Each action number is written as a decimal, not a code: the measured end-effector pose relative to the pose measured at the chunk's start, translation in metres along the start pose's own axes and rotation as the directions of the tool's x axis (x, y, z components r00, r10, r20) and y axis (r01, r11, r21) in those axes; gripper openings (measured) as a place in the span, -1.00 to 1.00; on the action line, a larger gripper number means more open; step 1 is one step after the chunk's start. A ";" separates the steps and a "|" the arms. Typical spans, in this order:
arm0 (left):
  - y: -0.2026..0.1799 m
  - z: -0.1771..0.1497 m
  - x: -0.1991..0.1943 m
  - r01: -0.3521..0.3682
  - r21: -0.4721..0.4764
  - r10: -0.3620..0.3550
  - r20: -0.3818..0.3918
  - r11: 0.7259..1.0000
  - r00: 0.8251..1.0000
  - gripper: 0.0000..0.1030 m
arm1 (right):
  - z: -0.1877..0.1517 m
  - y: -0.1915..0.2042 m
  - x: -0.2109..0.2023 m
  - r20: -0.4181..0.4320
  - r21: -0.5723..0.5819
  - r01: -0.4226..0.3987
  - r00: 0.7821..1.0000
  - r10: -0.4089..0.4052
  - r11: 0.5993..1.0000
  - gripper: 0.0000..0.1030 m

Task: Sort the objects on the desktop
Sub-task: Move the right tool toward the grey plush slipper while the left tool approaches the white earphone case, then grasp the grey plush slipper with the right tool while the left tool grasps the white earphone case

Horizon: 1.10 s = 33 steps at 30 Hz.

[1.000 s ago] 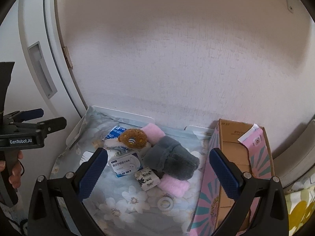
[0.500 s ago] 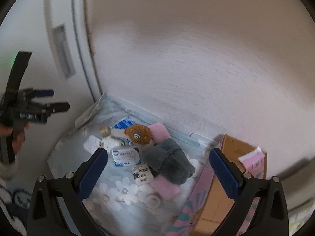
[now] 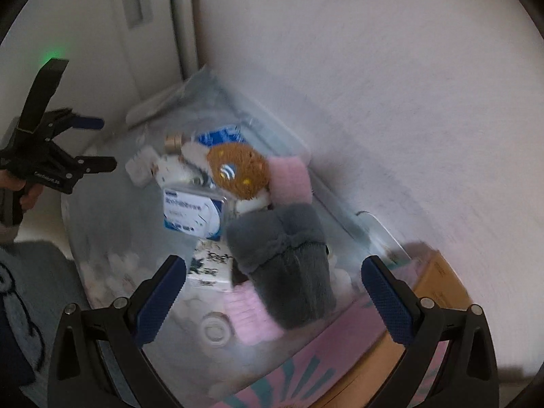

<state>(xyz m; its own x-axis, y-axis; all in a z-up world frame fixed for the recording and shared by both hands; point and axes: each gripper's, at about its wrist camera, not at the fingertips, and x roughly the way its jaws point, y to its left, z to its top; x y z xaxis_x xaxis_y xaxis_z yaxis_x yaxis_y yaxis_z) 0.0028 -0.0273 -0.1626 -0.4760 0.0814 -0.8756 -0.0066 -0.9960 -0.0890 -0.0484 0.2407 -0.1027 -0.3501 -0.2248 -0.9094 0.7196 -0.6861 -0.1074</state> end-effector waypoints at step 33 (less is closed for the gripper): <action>0.014 -0.004 0.064 -0.067 0.051 0.069 -0.035 0.996 0.997 0.16 | 0.002 -0.059 0.063 -0.176 0.055 -0.235 0.955 0.241 0.970 -0.45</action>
<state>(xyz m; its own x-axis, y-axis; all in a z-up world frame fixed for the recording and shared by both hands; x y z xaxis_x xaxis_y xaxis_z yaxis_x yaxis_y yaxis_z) -0.0241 -0.0362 -0.2224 -0.4440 0.0137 -0.8959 -0.0192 -0.9998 -0.0058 -0.1141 0.2658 -0.1528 -0.0556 -0.2583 -0.9645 0.7473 -0.6513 0.1314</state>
